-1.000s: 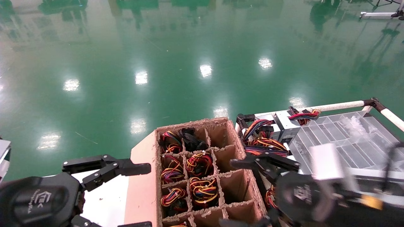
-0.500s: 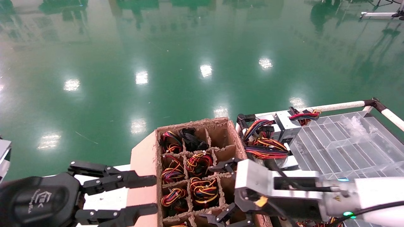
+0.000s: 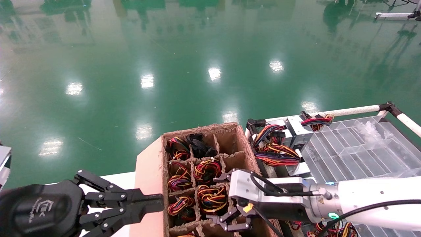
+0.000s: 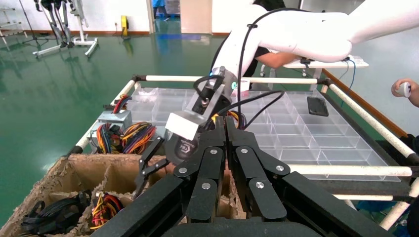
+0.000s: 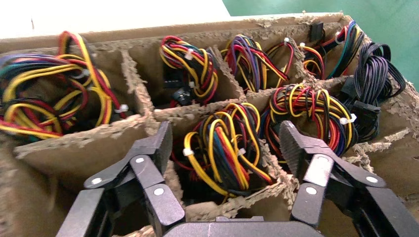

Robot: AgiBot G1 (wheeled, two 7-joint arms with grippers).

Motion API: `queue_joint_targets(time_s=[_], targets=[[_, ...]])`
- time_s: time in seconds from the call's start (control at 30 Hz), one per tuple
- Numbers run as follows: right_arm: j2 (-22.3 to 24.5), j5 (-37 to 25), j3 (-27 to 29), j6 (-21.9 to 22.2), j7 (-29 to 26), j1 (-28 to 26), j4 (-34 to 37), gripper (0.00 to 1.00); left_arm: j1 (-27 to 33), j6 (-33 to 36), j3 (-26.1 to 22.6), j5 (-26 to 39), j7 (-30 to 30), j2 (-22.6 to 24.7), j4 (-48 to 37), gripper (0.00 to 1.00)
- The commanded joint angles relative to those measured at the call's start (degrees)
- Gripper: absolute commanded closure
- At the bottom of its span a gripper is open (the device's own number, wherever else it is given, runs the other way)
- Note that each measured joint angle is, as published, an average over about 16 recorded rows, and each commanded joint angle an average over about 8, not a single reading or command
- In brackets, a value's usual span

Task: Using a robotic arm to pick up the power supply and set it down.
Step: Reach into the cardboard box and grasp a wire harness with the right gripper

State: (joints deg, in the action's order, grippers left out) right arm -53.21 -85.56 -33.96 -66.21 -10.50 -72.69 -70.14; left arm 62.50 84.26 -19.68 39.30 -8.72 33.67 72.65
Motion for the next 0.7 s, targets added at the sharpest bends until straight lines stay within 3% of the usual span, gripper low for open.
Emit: queue_joint_targets(time_s=[0.03,0.17,0.23,0.43,0.5,0.7], targets=[[-0.8,-0.9,-0.3,0.6,0.2,-0.3,0.9,1.00,0.0,0.0,0.0,0.0,0.0,0.0,0.0,1.00],[-1.7,-1.9,-0.8,1.2,0.5,-0.5,2.2,1.00,0.0,0.0,0.0,0.0,0.0,0.0,0.0,1.00],[-2.0,-2.2,-1.0,1.3,0.6,-0.5,2.5,1.00,0.0,0.0,0.0,0.0,0.0,0.0,0.0,0.93],[-2.4,-2.7,-1.4,1.2,0.7,-0.6,3.0,1.00,0.0,0.0,0.0,0.0,0.0,0.0,0.0,0.19],[-2.4,-2.8,-1.4,1.2,0.7,-0.7,3.0,1.00,0.0,0.0,0.0,0.0,0.0,0.0,0.0,0.01],[-2.0,-3.2,-1.5,1.2,0.8,-0.7,2.6,1.00,0.0,0.0,0.0,0.0,0.0,0.0,0.0,0.00]])
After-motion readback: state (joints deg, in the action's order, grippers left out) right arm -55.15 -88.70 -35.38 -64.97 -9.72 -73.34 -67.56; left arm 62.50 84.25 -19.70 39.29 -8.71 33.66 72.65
